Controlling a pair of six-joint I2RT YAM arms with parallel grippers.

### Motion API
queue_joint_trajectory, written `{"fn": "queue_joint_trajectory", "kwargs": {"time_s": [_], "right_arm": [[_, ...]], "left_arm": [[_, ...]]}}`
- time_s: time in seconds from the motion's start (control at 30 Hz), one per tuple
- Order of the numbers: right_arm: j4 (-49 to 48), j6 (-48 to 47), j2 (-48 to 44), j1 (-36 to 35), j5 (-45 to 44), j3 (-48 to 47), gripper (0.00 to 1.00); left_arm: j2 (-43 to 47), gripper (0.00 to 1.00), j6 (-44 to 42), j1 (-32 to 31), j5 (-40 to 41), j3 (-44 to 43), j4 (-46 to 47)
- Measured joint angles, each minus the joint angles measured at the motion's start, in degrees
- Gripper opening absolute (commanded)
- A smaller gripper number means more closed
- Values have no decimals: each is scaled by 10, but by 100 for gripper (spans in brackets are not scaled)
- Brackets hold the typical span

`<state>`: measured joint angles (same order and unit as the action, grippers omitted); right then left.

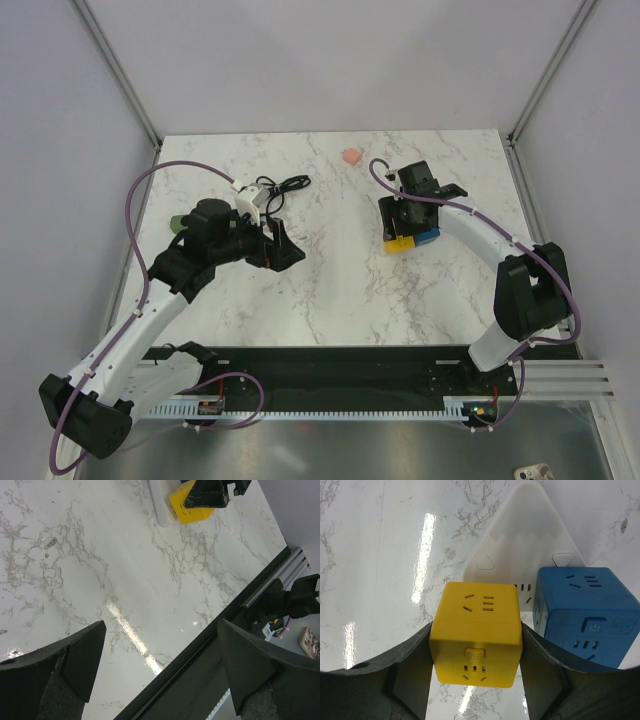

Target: Insert the plug

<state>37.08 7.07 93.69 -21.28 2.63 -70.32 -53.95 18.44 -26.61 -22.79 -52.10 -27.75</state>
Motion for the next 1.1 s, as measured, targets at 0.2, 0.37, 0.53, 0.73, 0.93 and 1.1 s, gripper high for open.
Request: {"fn": "queue_joint_trajectory", "kwargs": {"time_s": [0.2,0.37,0.53,0.73,0.93,1.1], "right_arm": [[-5,2,0,-1,-3,3,0],[-8,5,0,-9,-17,5,0],[-9,9,-1,-19,-34,5,0],[-9,17,-3,-32,-61,7,0],[-11,24,-14,-37,-73,20,0],[-9,25,-16,-37,-78,22,0]], "left_arm": [[0,100,0,0,0,0,0],[0,100,0,0,0,0,0],[0,100,0,0,0,0,0],[0,100,0,0,0,0,0],[0,100,0,0,0,0,0],[0,100,0,0,0,0,0]]}}
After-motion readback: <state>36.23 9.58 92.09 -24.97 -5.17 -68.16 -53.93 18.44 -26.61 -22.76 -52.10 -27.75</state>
